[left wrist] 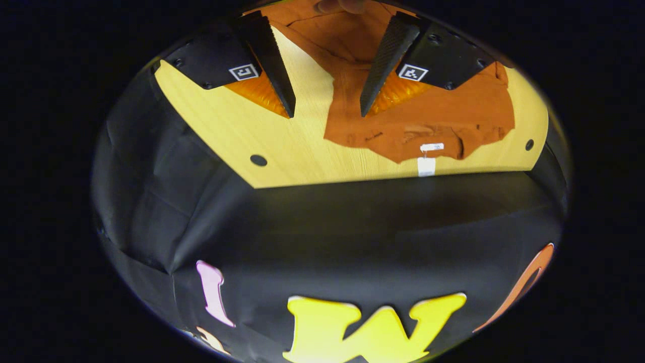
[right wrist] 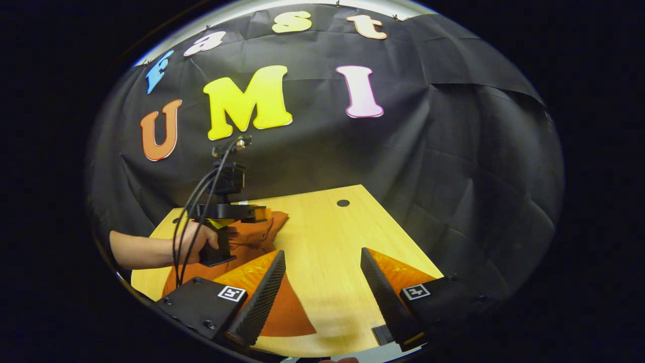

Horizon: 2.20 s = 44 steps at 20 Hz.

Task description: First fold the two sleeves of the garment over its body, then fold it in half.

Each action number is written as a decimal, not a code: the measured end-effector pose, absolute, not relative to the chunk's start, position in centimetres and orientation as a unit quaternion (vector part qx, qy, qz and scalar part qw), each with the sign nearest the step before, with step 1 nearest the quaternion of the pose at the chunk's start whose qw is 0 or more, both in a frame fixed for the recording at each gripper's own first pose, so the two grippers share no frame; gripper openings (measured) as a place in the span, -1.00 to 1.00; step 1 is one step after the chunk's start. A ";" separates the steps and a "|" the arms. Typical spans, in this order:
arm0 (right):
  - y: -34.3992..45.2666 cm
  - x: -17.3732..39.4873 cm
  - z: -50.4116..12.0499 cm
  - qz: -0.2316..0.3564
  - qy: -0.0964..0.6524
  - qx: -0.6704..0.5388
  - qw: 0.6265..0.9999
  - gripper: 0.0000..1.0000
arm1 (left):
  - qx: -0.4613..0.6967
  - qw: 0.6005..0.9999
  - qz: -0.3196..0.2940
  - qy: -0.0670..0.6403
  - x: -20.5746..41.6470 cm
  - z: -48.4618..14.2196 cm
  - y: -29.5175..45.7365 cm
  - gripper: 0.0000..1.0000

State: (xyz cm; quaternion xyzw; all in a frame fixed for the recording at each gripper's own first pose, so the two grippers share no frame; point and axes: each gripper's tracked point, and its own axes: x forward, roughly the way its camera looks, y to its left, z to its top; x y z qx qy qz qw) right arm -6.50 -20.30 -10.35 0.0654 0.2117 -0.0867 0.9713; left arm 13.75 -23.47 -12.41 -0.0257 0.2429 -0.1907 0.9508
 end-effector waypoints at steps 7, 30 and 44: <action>-13.6 1.5 -3.3 -0.006 0.120 0.043 0.992 0.92 | -0.035 0.985 -0.141 0.093 10.4 2.1 -13.0 0.70; -5.6 4.8 0.6 0.067 0.064 -0.001 0.996 0.87 | -0.044 0.996 -0.034 0.069 1.5 5.9 3.0 0.92; -11.4 -2.1 -17.2 0.031 0.294 0.004 0.955 0.90 | -0.064 0.930 -0.036 0.360 -8.8 -17.0 8.5 0.94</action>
